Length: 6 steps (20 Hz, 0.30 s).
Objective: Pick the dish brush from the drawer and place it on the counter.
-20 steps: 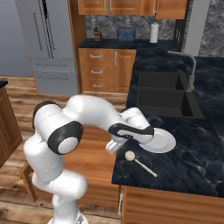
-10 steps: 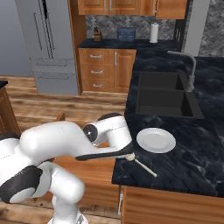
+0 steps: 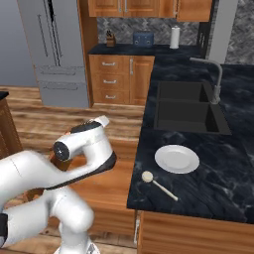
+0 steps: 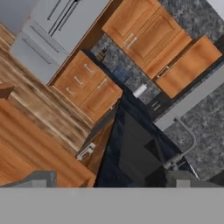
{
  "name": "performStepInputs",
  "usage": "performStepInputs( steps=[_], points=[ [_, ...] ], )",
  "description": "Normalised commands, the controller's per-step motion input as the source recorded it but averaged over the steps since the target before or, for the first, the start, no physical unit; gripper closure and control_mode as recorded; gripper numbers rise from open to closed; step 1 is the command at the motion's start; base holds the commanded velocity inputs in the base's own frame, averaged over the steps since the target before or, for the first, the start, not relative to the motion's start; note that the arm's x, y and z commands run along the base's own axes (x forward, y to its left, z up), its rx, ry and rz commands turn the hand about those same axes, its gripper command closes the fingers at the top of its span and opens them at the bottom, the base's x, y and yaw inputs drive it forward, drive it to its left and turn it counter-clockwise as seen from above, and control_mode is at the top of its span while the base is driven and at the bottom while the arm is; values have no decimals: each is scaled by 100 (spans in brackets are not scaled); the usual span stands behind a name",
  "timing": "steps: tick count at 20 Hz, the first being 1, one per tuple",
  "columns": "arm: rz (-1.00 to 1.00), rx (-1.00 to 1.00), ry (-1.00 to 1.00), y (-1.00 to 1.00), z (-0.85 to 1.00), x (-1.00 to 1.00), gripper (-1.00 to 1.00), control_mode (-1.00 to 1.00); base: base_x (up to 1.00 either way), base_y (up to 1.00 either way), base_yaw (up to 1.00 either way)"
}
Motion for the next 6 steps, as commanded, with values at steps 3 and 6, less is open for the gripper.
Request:
performStepInputs(
  steps=[3,6],
  points=[
    [3,17,-6,73,100,49,-100,-100,0,0,0],
    [5,19,0,60,100,53,-100,-100,0,0,0]
  ],
)
